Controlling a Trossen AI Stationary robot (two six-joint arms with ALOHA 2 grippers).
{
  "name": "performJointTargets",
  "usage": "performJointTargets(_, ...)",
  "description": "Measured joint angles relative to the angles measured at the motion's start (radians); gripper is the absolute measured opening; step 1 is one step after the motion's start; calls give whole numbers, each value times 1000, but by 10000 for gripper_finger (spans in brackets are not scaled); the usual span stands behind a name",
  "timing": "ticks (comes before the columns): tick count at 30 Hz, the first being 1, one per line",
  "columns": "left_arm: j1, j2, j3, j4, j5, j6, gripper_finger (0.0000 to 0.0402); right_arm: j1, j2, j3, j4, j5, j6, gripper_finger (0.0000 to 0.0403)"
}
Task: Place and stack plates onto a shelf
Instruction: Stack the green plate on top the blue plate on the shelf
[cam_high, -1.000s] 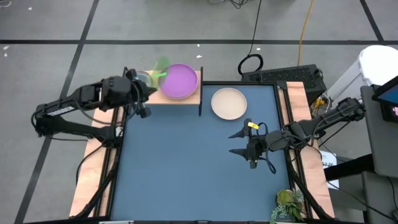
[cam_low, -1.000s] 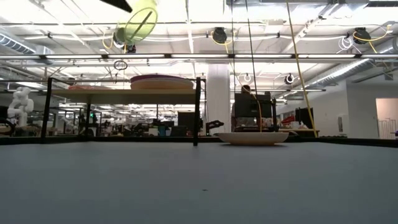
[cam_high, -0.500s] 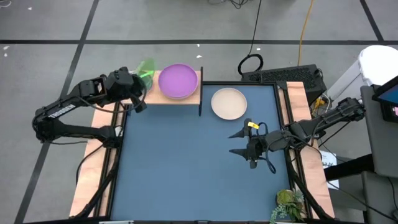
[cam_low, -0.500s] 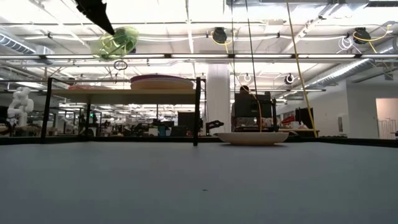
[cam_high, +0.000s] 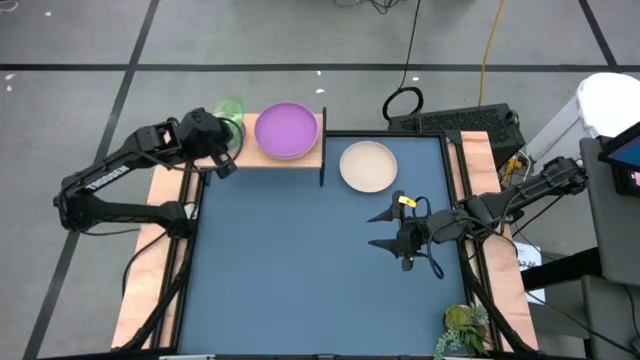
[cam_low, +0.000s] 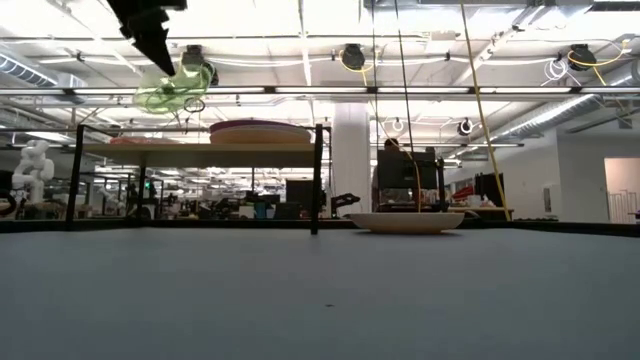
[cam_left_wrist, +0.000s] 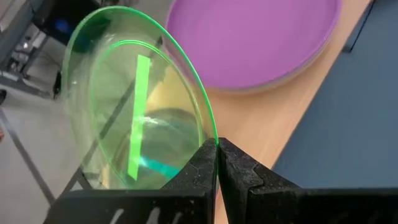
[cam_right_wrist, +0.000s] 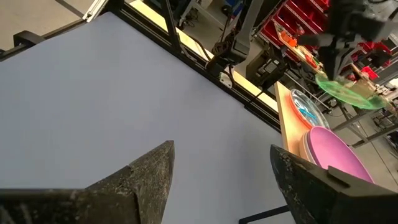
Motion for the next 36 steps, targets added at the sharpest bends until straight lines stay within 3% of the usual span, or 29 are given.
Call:
performJointTargets(11,31,62,-93,-1,2,3,14,0,0,0,0,0,-3,247)
performJointTargets(36,106,128,-128,0,-7,82,15,0,0,0,0,0,-3,247)
